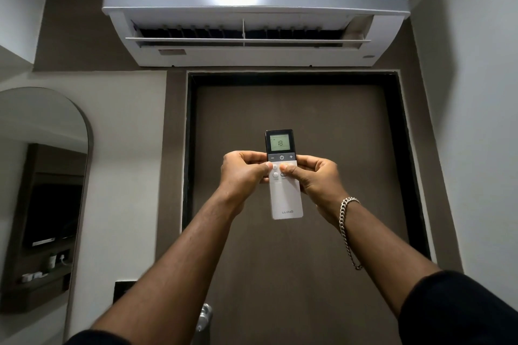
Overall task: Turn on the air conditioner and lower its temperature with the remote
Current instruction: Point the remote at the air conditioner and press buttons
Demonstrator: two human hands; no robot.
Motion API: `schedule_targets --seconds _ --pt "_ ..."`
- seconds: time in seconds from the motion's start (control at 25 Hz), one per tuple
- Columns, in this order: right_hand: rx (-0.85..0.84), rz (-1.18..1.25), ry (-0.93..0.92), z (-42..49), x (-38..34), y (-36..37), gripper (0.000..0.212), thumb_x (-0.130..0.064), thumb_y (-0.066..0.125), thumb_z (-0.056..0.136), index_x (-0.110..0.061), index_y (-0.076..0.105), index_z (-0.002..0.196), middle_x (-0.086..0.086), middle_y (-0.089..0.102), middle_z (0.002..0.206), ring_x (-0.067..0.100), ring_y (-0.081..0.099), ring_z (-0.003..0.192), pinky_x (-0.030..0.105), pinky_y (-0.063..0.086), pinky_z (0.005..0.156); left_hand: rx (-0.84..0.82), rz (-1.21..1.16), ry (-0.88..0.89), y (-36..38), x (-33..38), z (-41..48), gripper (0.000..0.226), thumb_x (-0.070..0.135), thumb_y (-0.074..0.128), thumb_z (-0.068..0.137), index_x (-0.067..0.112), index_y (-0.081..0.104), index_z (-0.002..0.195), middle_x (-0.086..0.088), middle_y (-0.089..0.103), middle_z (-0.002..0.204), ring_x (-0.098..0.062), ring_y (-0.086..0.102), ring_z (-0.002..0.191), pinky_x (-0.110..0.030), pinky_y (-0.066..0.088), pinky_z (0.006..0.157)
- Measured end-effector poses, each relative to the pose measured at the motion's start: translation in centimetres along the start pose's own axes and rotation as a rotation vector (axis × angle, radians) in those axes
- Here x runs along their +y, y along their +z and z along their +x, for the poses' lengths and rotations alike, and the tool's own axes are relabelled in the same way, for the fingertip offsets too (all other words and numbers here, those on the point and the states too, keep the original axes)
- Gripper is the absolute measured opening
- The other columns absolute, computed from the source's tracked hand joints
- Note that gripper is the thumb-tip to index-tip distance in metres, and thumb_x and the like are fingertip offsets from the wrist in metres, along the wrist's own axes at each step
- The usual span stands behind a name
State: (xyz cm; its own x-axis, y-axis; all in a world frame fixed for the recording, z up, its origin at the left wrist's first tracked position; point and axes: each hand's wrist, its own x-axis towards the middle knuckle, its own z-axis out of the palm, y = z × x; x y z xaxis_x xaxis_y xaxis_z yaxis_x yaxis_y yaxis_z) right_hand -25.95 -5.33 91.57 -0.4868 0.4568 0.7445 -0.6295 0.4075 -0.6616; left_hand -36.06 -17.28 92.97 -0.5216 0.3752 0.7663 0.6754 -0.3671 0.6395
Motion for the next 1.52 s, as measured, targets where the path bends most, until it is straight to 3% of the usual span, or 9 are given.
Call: schedule_targets --seconds 0.2,0.32,0.44,0.64,0.92,1.16,1.28,1.36,1.52 --pt "0.003 0.0 -0.004 -0.5 -0.4 0.0 0.015 -0.009 0.071 0.082 -0.013 0.068 0.096 0.001 0.073 0.088 0.006 0.072 0.067 0.018 0.058 0.059 0.014 -0.027 -0.024 0.3 0.1 -0.3 0.022 0.009 0.071 0.082 0.002 0.066 0.102 -0.016 0.072 0.105 -0.027 0.073 0.093 -0.037 0.063 0.073" --pt "0.011 -0.003 -0.004 -0.6 -0.7 0.3 0.012 -0.01 0.068 0.084 -0.011 0.069 0.096 -0.002 0.073 0.083 0.005 0.071 0.065 0.018 0.058 0.06 0.044 -0.05 -0.027 0.6 0.3 -0.4 0.009 0.006 0.07 0.082 0.011 0.066 0.088 -0.016 0.072 0.101 -0.027 0.073 0.088 -0.035 0.062 0.07" --pt "0.034 -0.003 -0.003 -0.8 -0.8 0.3 0.006 -0.014 0.067 0.085 -0.017 0.069 0.09 -0.002 0.074 0.084 0.009 0.072 0.071 0.024 0.06 0.067 0.065 -0.042 -0.021 0.7 0.6 -0.5 0.011 0.006 0.069 0.082 0.015 0.065 0.082 -0.015 0.072 0.098 -0.025 0.073 0.083 -0.032 0.061 0.066" --pt "0.074 0.01 0.015 -1.2 -0.9 0.5 0.009 -0.016 0.066 0.086 -0.022 0.068 0.079 0.002 0.075 0.086 0.017 0.073 0.078 0.036 0.06 0.077 0.086 -0.055 -0.03 0.9 0.6 -0.5 0.012 0.009 0.07 0.082 0.003 0.068 0.092 -0.019 0.073 0.095 -0.024 0.073 0.078 -0.033 0.061 0.065" --pt "0.048 0.006 0.009 -1.7 -0.7 0.8 0.004 -0.016 0.067 0.086 -0.017 0.07 0.088 0.003 0.075 0.09 0.016 0.073 0.079 0.031 0.061 0.075 0.189 0.031 -0.031 1.4 1.1 -0.8 0.01 0.011 0.067 0.08 0.008 0.065 0.07 -0.013 0.073 0.083 -0.022 0.073 0.072 -0.021 0.055 0.046" --pt "0.016 0.005 0.013 -2.1 -0.6 0.5 0.008 -0.016 0.065 0.087 -0.024 0.066 0.086 -0.004 0.074 0.085 0.005 0.072 0.069 0.022 0.06 0.065 0.182 0.085 0.003 1.5 0.6 -0.7 0.014 0.016 0.067 0.078 0.002 0.068 0.077 -0.01 0.073 0.083 -0.023 0.074 0.076 -0.028 0.06 0.054" --pt "0.027 0.021 0.019 -2.0 -0.5 0.4 0.007 -0.015 0.066 0.087 -0.016 0.068 0.093 -0.001 0.074 0.088 0.007 0.072 0.072 0.024 0.061 0.068 0.176 0.071 -0.005 1.6 0.5 -0.7 0.012 0.014 0.067 0.08 0.002 0.067 0.08 -0.008 0.071 0.084 -0.022 0.073 0.078 -0.02 0.058 0.05" --pt "0.032 0.011 0.028 -1.8 -0.3 0.2 0.008 -0.016 0.066 0.087 -0.015 0.067 0.095 0.0 0.074 0.09 0.009 0.072 0.075 0.025 0.061 0.07 0.184 0.081 -0.001 1.7 0.4 -0.8 0.011 0.015 0.067 0.081 0.004 0.067 0.08 -0.008 0.071 0.085 -0.022 0.073 0.08 -0.022 0.059 0.053" --pt "0.024 -0.005 0.038 -1.6 -0.1 -0.1 0.026 -0.016 0.066 0.087 -0.005 0.066 0.11 0.007 0.074 0.099 0.016 0.072 0.083 0.029 0.061 0.074 0.181 0.069 -0.008 1.8 0.4 -0.9 0.009 0.015 0.067 0.081 0.006 0.066 0.079 -0.012 0.073 0.091 -0.025 0.074 0.083 -0.023 0.06 0.053"
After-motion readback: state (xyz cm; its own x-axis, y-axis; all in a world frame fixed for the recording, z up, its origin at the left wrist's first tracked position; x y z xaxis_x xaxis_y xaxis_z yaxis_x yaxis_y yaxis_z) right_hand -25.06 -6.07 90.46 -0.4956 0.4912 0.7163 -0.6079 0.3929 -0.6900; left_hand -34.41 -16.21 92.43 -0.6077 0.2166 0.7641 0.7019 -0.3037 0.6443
